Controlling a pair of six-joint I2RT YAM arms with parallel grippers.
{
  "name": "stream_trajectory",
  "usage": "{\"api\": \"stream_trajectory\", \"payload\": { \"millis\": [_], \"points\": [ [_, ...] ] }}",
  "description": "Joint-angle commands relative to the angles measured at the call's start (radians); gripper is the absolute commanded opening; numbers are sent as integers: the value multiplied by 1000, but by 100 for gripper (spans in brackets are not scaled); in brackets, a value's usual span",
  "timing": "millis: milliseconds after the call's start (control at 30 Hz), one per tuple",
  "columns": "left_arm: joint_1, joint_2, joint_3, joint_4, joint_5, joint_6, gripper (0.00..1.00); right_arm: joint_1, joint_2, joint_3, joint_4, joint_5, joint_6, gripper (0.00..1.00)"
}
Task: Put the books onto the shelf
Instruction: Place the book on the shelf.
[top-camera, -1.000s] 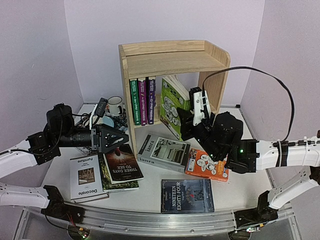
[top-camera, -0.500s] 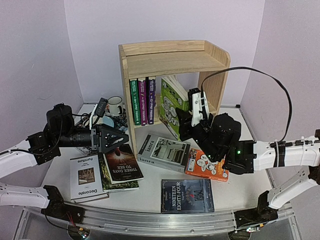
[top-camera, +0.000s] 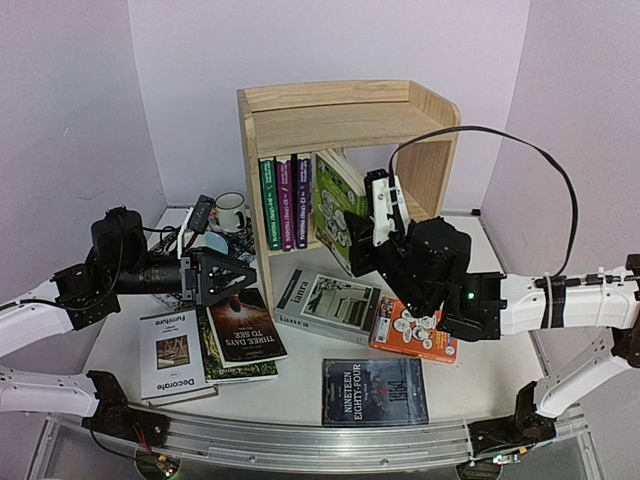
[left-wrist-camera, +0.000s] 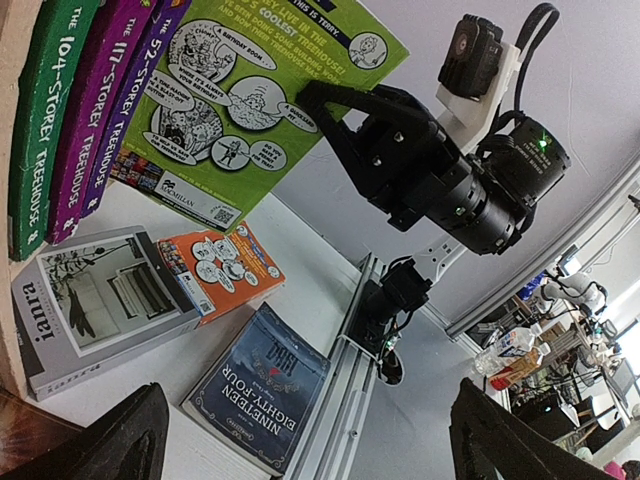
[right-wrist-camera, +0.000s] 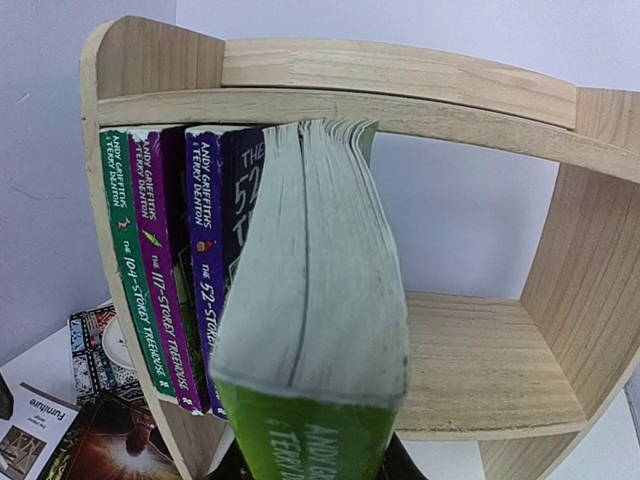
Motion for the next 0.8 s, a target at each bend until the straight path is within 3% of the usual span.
{"api": "stream_trajectory", "payload": {
  "millis": [0, 767],
  "points": [
    [4, -20, 3, 9, -7, -1, 99, -10, 7, 70, 56, 29, 29, 0],
    [3, -9, 10, 9, -3, 7, 99, -31, -6, 74, -84, 82, 175, 0]
  ]
}}
